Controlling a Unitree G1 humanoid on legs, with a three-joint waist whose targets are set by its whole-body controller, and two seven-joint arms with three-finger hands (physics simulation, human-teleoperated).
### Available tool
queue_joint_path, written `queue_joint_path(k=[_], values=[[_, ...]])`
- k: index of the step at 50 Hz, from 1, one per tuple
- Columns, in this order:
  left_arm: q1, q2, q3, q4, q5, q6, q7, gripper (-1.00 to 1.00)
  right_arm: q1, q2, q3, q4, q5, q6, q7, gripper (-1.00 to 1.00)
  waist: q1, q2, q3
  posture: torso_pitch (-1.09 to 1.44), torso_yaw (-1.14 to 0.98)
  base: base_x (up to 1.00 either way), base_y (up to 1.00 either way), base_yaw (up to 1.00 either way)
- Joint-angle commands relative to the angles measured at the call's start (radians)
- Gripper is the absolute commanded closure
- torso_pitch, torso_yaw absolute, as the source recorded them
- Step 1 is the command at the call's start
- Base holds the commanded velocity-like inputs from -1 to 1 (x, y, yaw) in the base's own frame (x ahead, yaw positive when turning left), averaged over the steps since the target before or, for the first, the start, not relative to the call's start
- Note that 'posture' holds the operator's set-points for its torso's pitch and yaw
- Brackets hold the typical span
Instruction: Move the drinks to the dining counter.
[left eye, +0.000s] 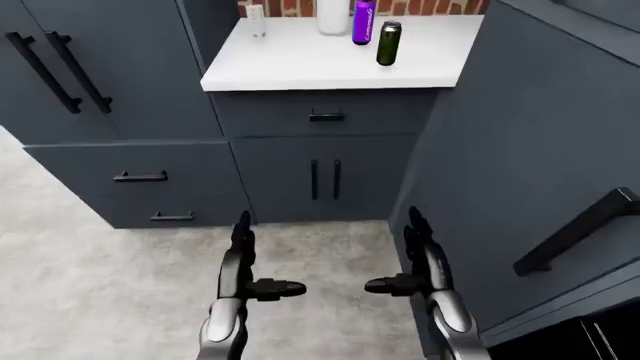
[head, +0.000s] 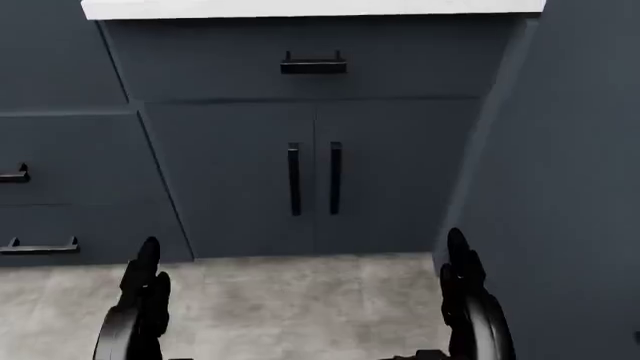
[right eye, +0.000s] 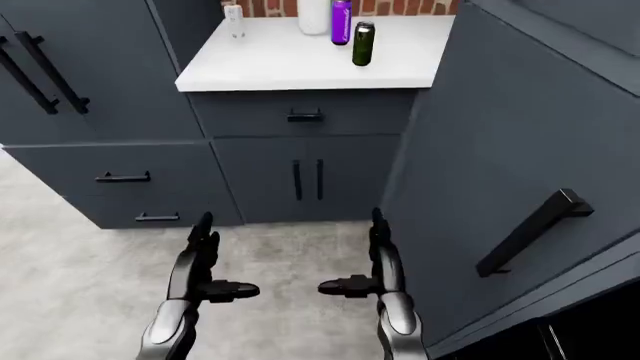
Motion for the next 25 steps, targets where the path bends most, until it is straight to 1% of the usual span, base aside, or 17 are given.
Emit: queue_joint_path(k=[1, 2, 3, 4, 5, 6, 7, 8, 11, 14, 16, 17, 20, 22, 24, 25], values=[[-0.03, 0.003, 0.004, -0.105, -0.003, -0.054, 0.007, -1.0, -0.024, -0.007, 0.016, -0.091, -0.022, -0.052, 0.004, -1.0, -0.002, -0.008, -0.001, 0.0, 0.0, 0.0, 0.0, 0.0], [-0.029, 0.002, 0.003, -0.12, -0.003, -0.046, 0.007, -1.0, -0.018, -0.006, 0.019, -0.11, -0.029, -0.042, 0.006, -1.0, 0.002, -0.008, -0.035, 0.0, 0.0, 0.0, 0.0, 0.0], [-0.028, 0.002, 0.003, -0.124, -0.003, -0.046, 0.008, -1.0, -0.02, -0.005, 0.017, -0.104, -0.029, -0.048, 0.009, -1.0, 0.007, -0.002, -0.062, 0.0, 0.0, 0.0, 0.0, 0.0], [-0.027, 0.003, -0.002, -0.12, 0.007, -0.052, 0.008, -1.0, -0.023, -0.004, 0.016, -0.097, -0.03, -0.052, 0.009, -1.0, 0.007, -0.002, -0.052, 0.0, 0.0, 0.0, 0.0, 0.0], [-0.029, 0.003, -0.001, -0.115, 0.006, -0.054, 0.007, -1.0, -0.02, -0.003, 0.017, -0.105, -0.031, -0.046, 0.009, -1.0, 0.006, -0.007, -0.016, 0.0, 0.0, 0.0, 0.0, 0.0], [-0.032, 0.005, 0.001, -0.113, 0.006, -0.053, 0.005, -1.0, -0.021, -0.003, 0.017, -0.102, -0.033, -0.049, 0.01, -1.0, 0.006, -0.008, -0.039, 0.0, 0.0, 0.0, 0.0, 0.0], [-0.035, 0.006, 0.004, -0.115, 0.004, -0.049, 0.006, -1.0, -0.018, -0.002, 0.018, -0.11, -0.035, -0.045, 0.01, -1.0, 0.007, -0.008, -0.069, 0.0, 0.0, 0.0, 0.0, 0.0], [-0.035, 0.005, 0.004, -0.12, 0.006, -0.047, 0.008, -1.0, -0.016, -0.001, 0.018, -0.115, -0.031, -0.043, 0.013, -1.0, 0.008, -0.007, -0.075, 0.0, 0.0, 0.0, 0.0, 0.0], [-0.04, 0.009, -0.002, -0.145, 0.013, -0.012, 0.002, -1.0, -0.019, -0.001, 0.017, -0.14, -0.024, -0.021, 0.019, -1.0, 0.009, -0.005, -0.076, 0.0, 0.0, 0.0, 0.0, 0.0], [-0.069, 0.013, 0.007, -0.19, 0.015, 0.048, 0.003, -1.0, -0.031, -0.004, 0.011, -0.189, -0.019, 0.028, 0.02, -1.0, 0.009, -0.004, -0.08, 0.0, 0.0, 0.0, 0.0, 0.0], [-0.096, 0.019, 0.001, -0.294, 0.027, 0.152, 0.004, -1.0, -0.042, -0.012, 0.0, -0.281, -0.015, 0.112, 0.019, -1.0, 0.008, -0.003, -0.084, 0.0, 0.0, 0.0, 0.0, 0.0], [-0.108, 0.019, 0.0, -0.326, 0.03, 0.188, 0.002, -1.0, -0.055, -0.017, -0.008, -0.303, -0.012, 0.14, 0.02, -1.0, 0.008, -0.003, -0.087, 0.0, 0.0, 0.0, 0.0, 0.0], [-0.168, 0.022, 0.01, -0.413, 0.032, 0.293, 0.007, -1.0, -0.09, -0.032, -0.021, -0.46, -0.029, 0.29, 0.024, -1.0, 0.01, -0.006, -0.089, 0.0, 0.0, 0.0, 0.0, 0.0], [-0.196, 0.022, 0.003, -0.454, 0.035, 0.344, 0.011, -1.0, -0.115, -0.032, -0.037, -0.509, -0.016, 0.35, 0.025, -1.0, 0.011, -0.006, -0.092, 0.0, 0.0, 0.0, 0.0, 0.0], [-0.236, 0.026, -0.008, -0.493, 0.047, 0.396, 0.007, -1.0, -0.144, -0.035, -0.041, -0.564, -0.01, 0.424, 0.019, -1.0, 0.01, -0.006, -0.094, 0.0, 0.0, 0.01, 0.0, 0.0], [-0.257, 0.027, -0.009, -0.526, 0.05, 0.44, 0.007, -1.0, -0.156, -0.036, -0.043, -0.588, -0.004, 0.447, 0.018, -1.0, 0.01, -0.001, -0.118, 0.0, 0.0, 0.3, 0.0, 0.0]])
